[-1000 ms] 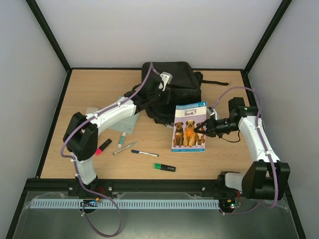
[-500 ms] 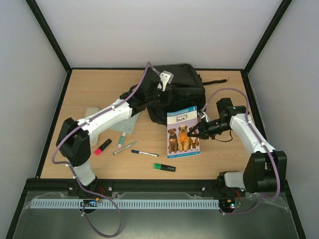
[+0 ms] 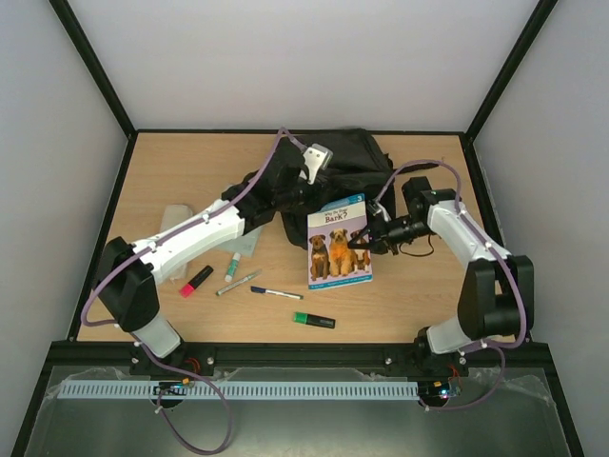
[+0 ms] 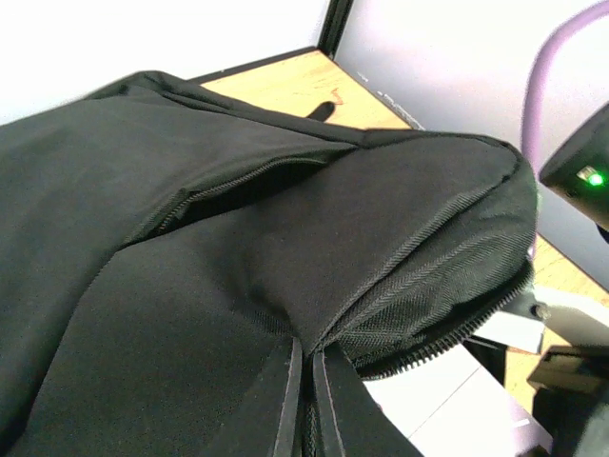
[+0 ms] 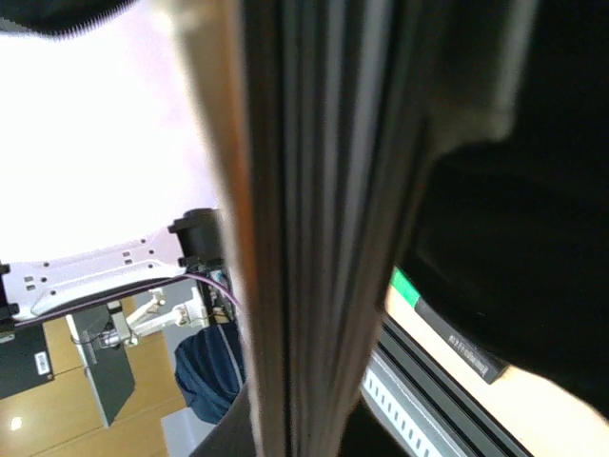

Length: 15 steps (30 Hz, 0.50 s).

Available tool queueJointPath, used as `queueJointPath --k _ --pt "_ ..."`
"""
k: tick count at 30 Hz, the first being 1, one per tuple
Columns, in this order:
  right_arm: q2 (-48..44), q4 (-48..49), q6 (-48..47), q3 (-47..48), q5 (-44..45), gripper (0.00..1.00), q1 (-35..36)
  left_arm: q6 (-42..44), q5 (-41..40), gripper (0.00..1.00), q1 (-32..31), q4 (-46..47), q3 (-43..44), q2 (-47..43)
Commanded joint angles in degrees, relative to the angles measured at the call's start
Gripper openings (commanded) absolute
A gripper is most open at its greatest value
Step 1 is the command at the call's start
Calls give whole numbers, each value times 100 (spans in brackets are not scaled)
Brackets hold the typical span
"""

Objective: Pack the student bag
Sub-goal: Place the book in the student bag.

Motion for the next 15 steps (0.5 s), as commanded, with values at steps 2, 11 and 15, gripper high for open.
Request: queueJointPath --k 2,11,15 --pt "595 -144 -37 394 -426 1 35 181 -18 2 -62 356 -136 -536" --pt "-245 390 678 -421 -259 1 38 200 -100 2 -69 435 -383 -669" --pt "-857 1265 1495 -1226 -234 1 38 106 -100 2 -67 558 -347 -644"
